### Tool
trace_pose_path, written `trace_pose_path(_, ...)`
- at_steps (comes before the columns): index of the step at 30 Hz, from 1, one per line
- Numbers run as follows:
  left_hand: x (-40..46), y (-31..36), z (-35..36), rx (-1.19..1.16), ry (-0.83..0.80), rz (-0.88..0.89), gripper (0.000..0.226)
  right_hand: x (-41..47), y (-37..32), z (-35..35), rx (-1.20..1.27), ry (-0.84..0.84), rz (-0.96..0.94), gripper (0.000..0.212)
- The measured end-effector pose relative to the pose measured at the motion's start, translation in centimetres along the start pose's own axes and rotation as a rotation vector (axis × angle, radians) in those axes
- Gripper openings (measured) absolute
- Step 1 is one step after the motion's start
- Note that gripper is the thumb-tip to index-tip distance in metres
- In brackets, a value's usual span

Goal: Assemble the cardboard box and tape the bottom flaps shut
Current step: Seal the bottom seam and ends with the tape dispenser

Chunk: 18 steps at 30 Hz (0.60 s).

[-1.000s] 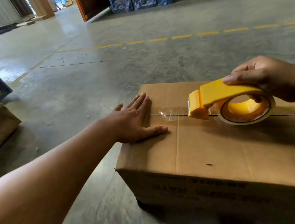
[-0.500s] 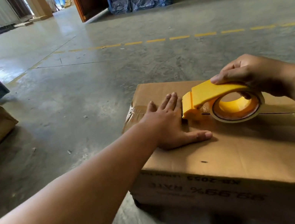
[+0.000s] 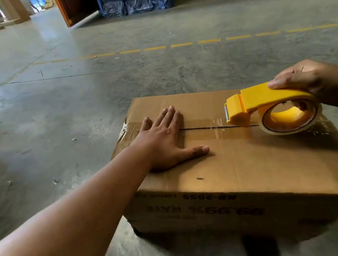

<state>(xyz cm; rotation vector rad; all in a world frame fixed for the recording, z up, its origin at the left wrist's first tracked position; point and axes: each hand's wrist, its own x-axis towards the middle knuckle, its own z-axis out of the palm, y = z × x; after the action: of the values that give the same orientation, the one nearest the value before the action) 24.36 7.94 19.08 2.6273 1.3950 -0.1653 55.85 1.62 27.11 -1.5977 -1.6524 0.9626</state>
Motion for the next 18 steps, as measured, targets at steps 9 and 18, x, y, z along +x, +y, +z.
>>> trace_pose_path(9,0.0,0.8,-0.4,0.022,-0.048,-0.03,0.131,0.5,1.0,0.1,-0.002,0.052,0.014,0.037)
trace_pose_path(18,0.9,6.6,-0.3,0.015,-0.026,0.058,0.132,1.1,0.0,0.6,-0.031,0.053,0.029,0.026)
